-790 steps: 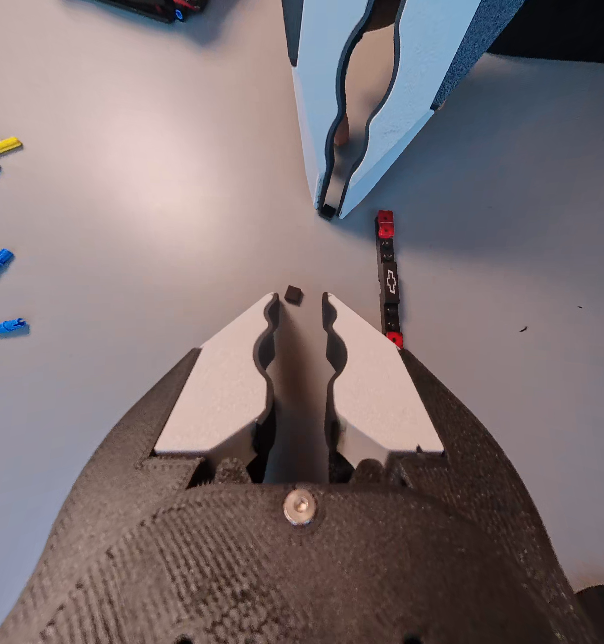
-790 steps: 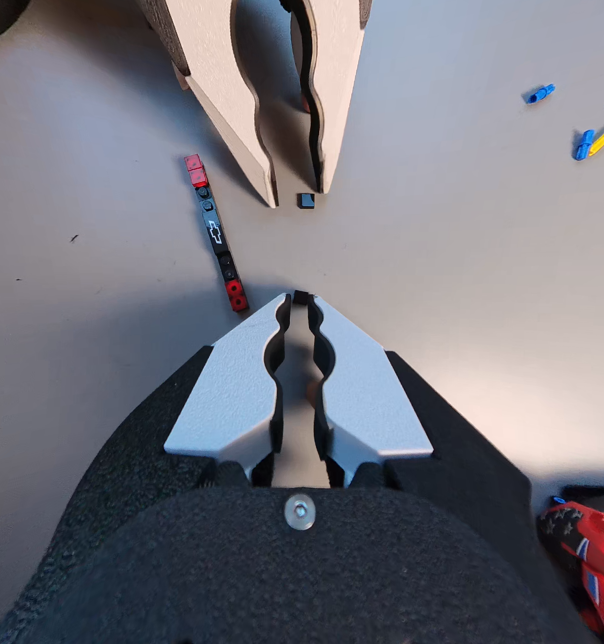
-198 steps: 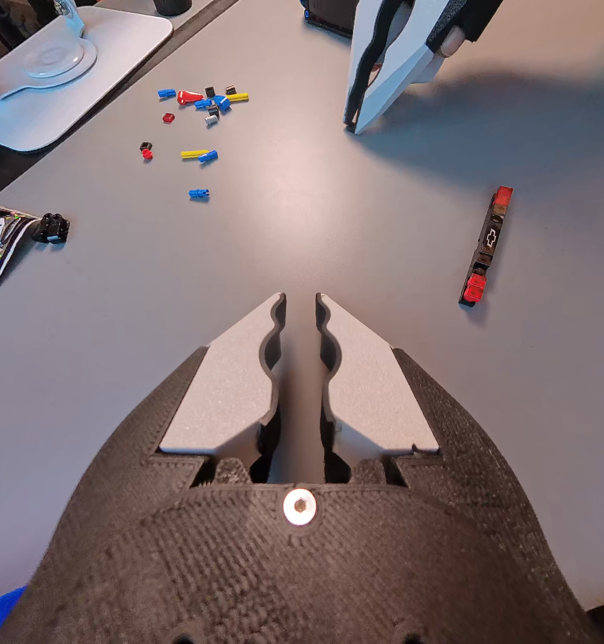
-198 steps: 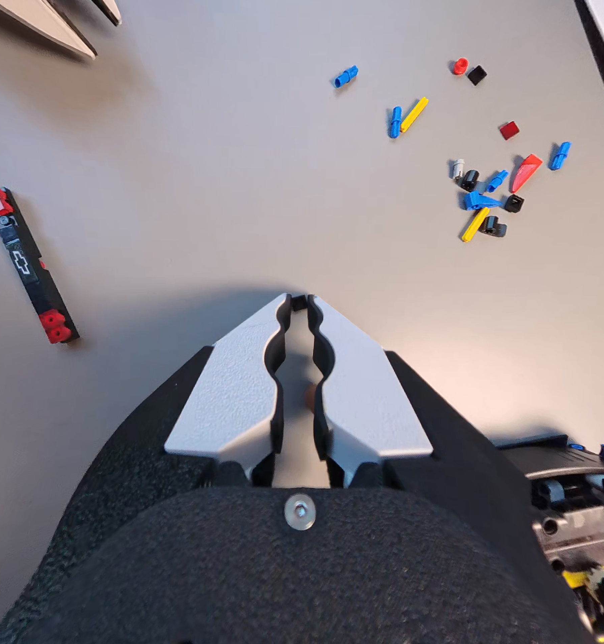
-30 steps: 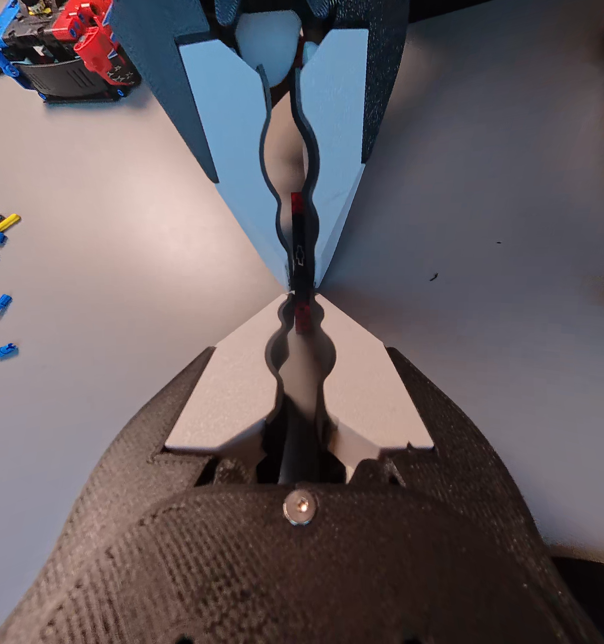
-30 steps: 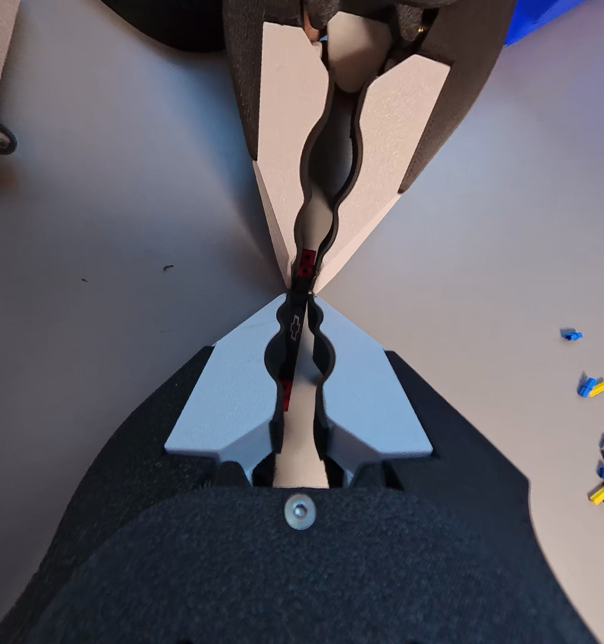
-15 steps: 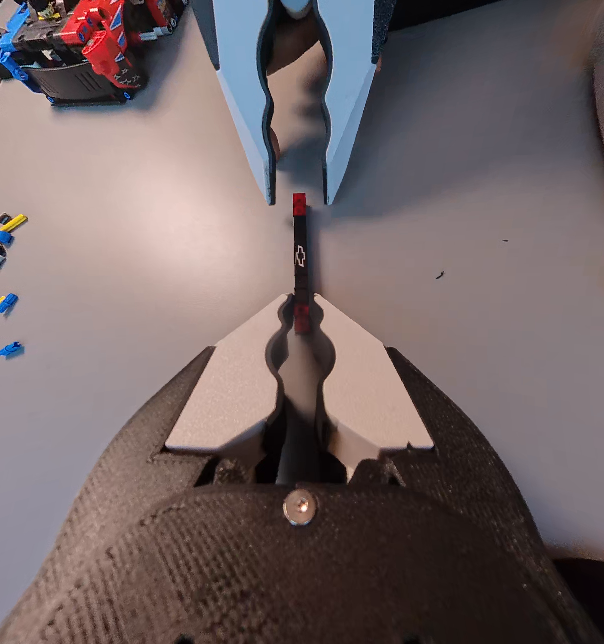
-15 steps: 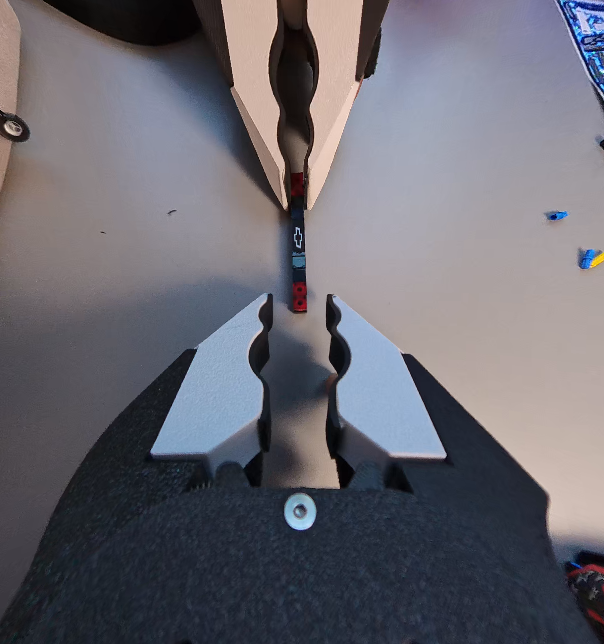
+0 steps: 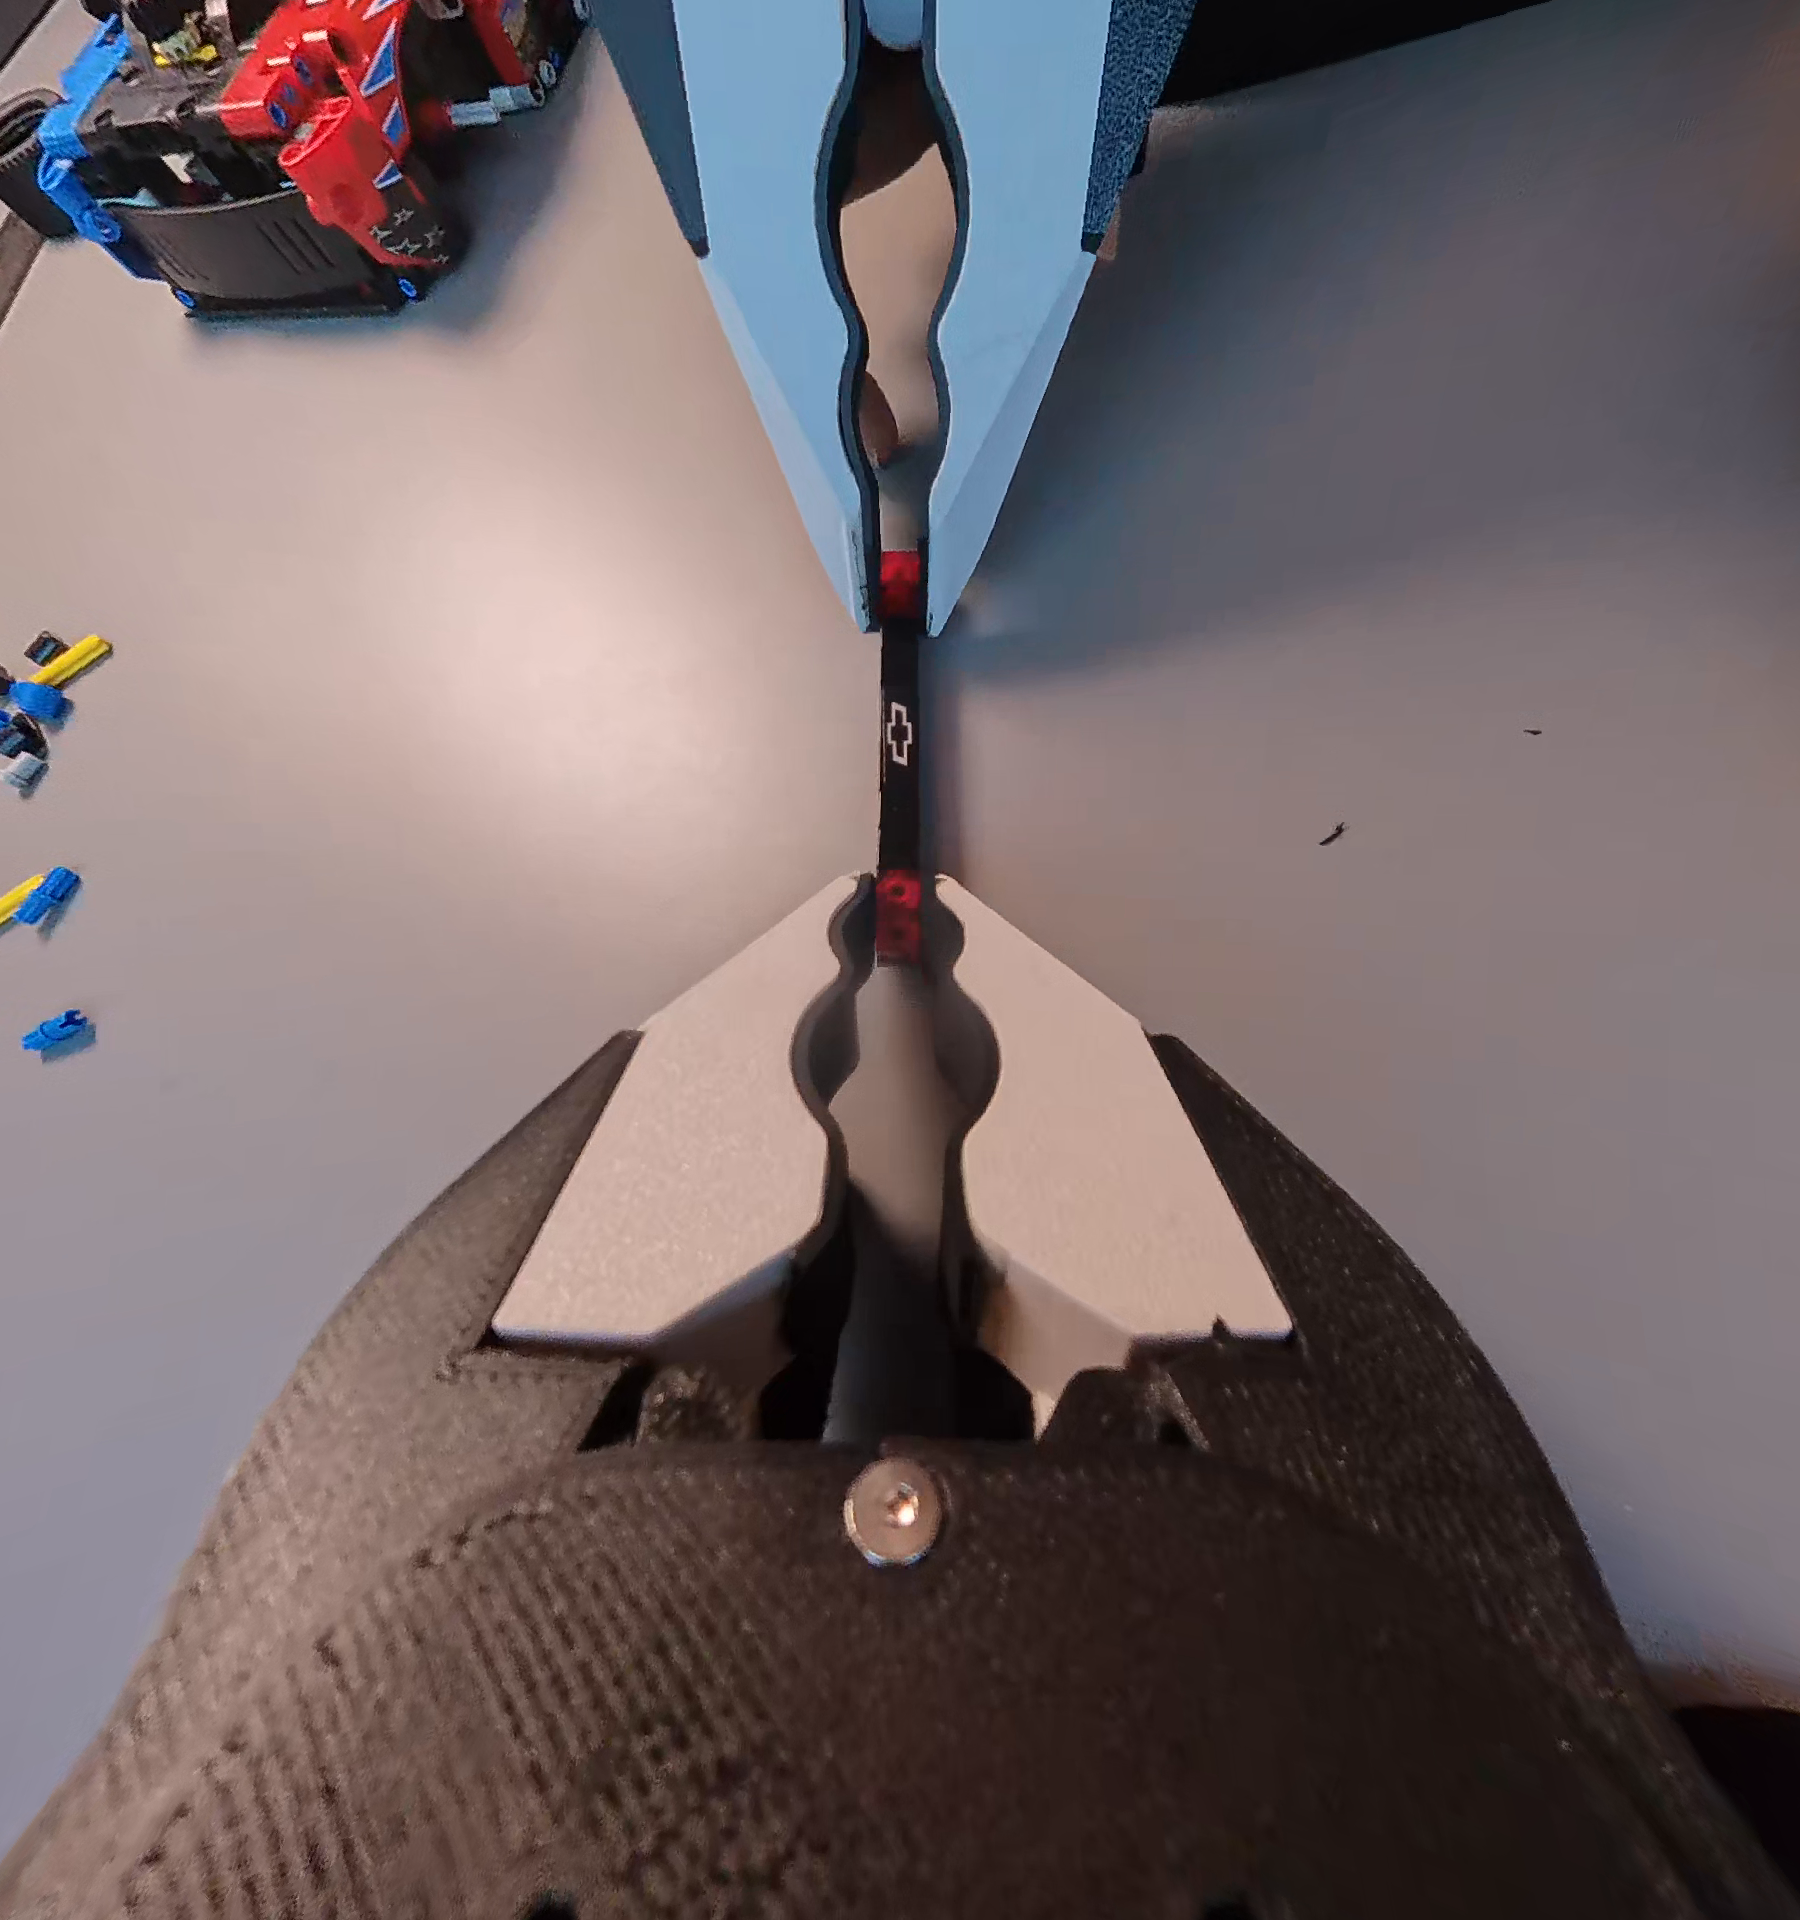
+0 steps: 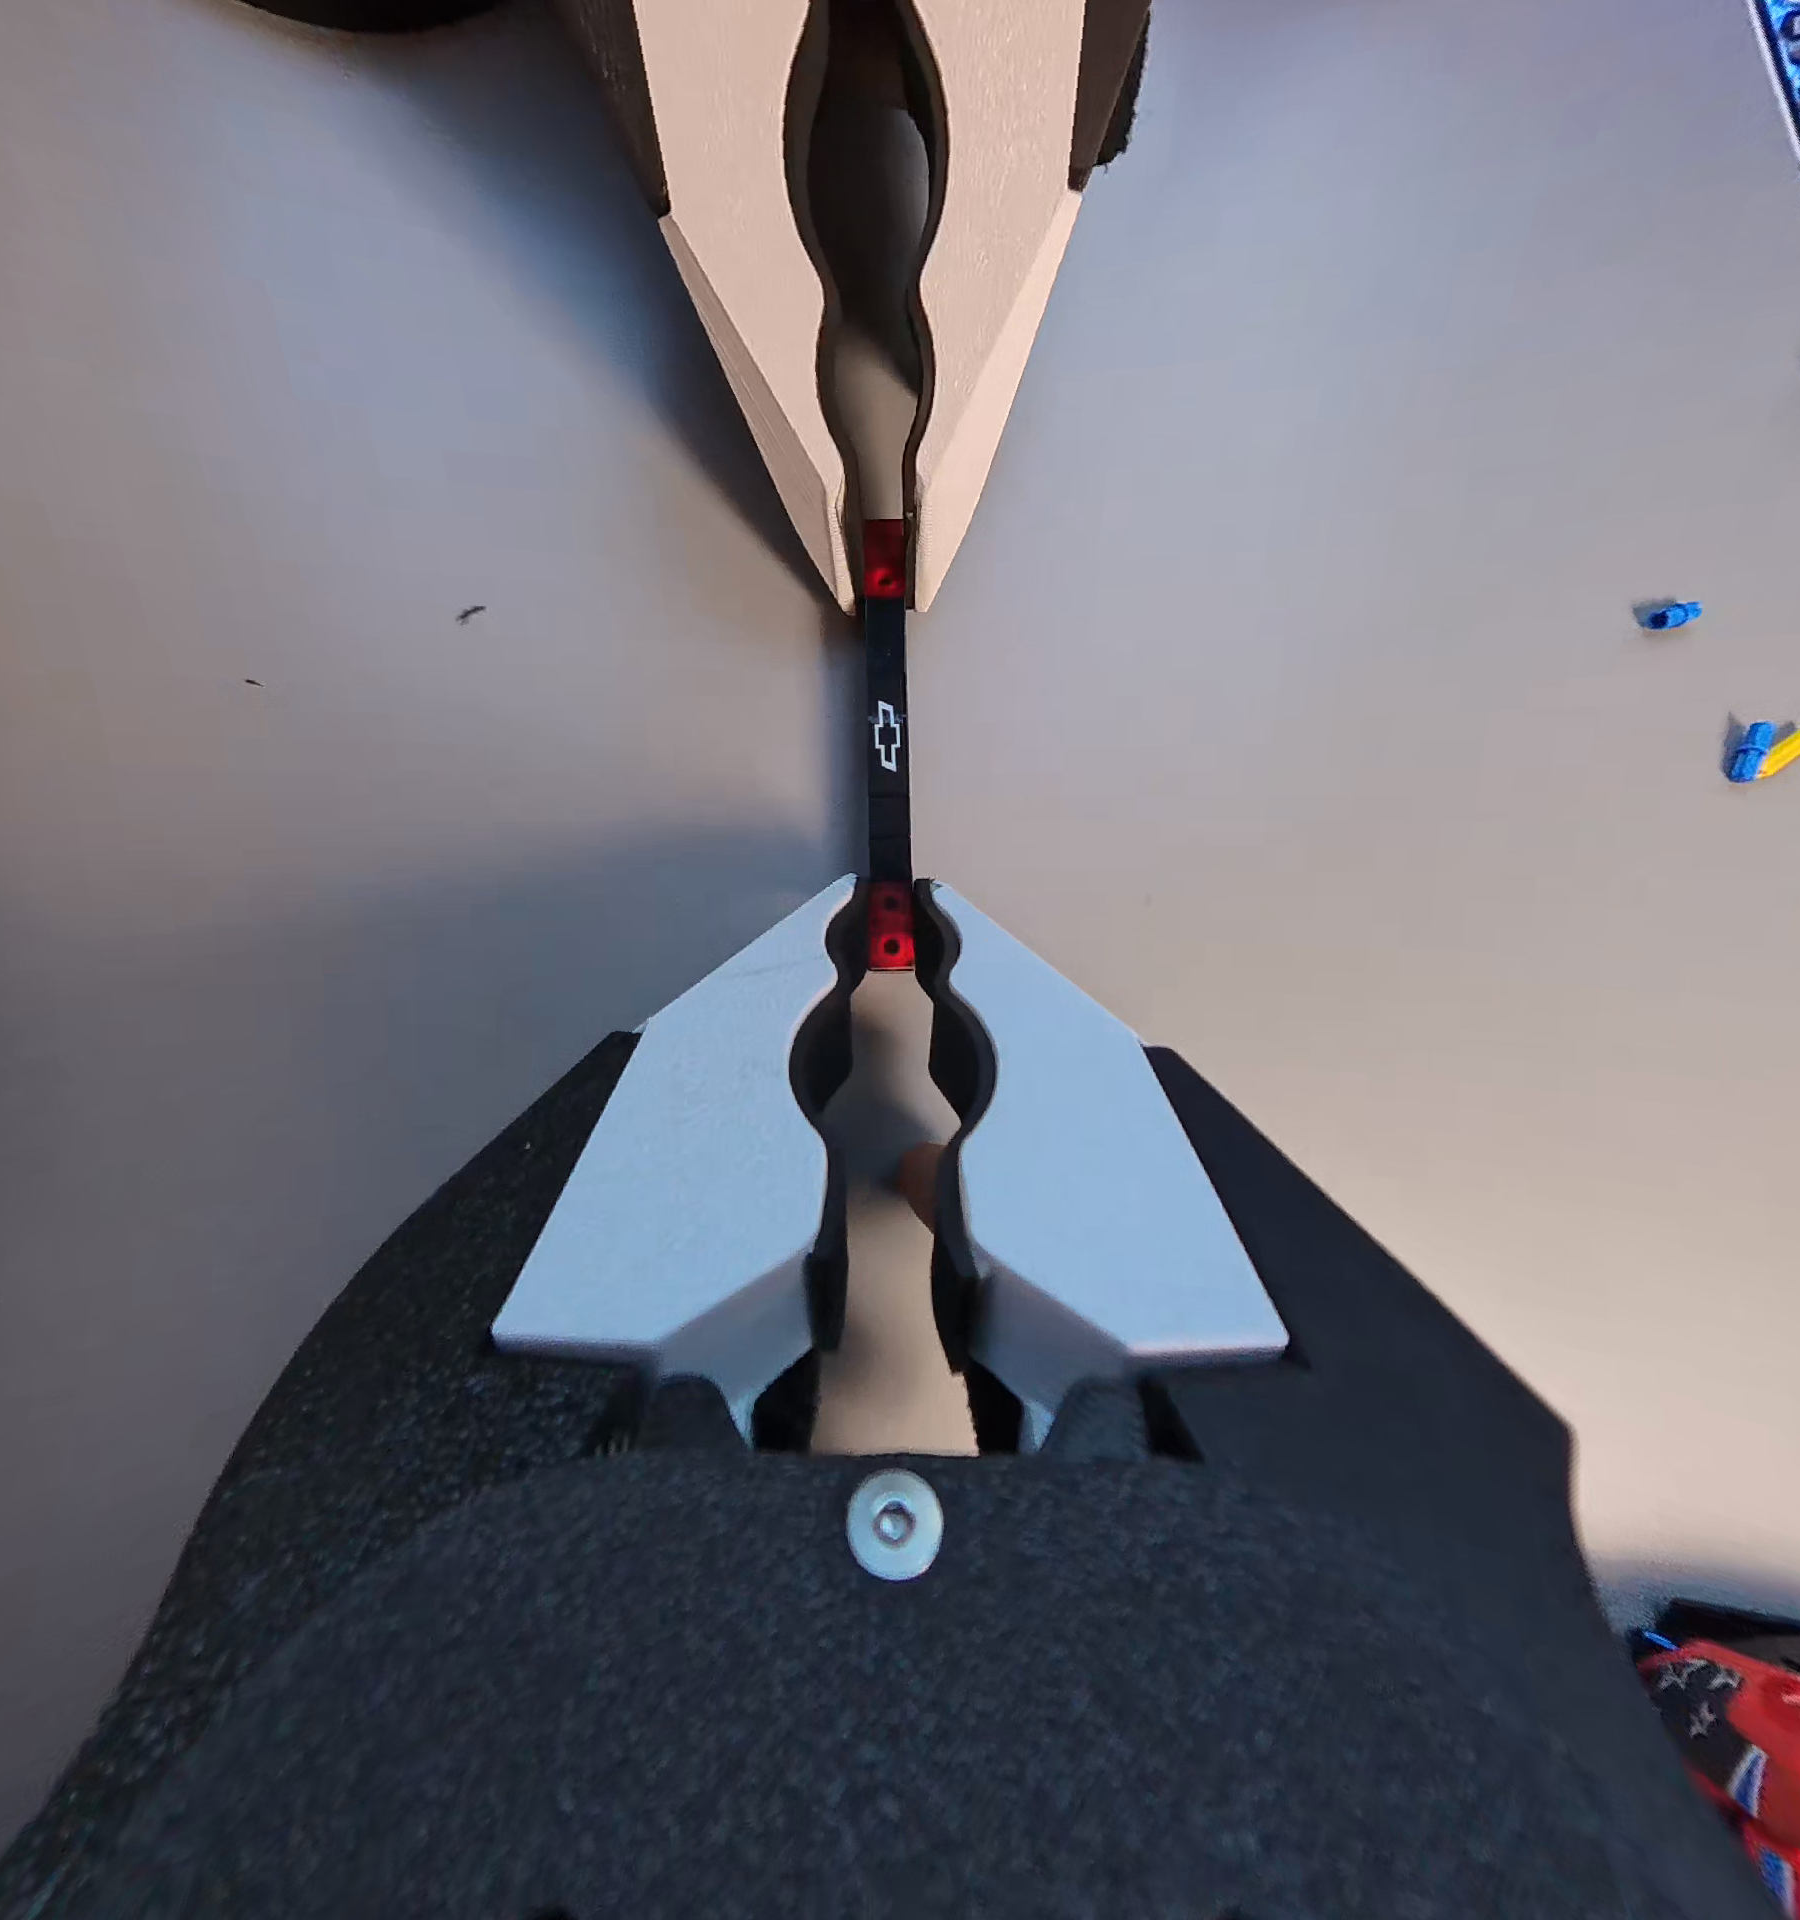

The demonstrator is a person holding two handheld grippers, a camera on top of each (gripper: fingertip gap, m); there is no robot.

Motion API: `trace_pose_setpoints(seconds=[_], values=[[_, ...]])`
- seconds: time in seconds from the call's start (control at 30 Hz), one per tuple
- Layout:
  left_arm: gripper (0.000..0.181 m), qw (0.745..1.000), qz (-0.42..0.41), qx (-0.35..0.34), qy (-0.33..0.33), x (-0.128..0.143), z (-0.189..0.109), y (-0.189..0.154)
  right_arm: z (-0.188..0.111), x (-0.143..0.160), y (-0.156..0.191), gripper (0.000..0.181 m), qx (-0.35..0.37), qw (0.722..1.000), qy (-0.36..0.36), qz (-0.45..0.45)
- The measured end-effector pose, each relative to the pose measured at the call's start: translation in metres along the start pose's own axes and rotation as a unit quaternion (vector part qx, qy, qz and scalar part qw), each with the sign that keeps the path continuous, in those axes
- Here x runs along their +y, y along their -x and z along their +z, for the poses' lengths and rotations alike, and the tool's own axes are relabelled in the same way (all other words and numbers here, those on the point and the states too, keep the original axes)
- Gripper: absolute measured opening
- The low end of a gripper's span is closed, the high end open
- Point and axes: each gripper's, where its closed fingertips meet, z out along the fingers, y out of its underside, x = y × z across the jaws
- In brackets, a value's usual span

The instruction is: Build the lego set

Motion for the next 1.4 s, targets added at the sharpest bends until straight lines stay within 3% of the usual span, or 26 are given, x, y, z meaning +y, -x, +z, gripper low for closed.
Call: trace_pose_setpoints(seconds=[0.7,1.4], values=[[0.006,0.999,-0.008,-0.041,0.005,-0.0021,0.0026,0.0068,0.0022,-0.0018,-0.0039,0.005,0.040,0.999,-0.001,-0.007],[0.006,0.996,-0.069,-0.058,0.019,-0.0040,0.0063,0.0087,0.0002,0.0013,-0.0087,0.006,0.045,0.999,-0.007,0.018]])
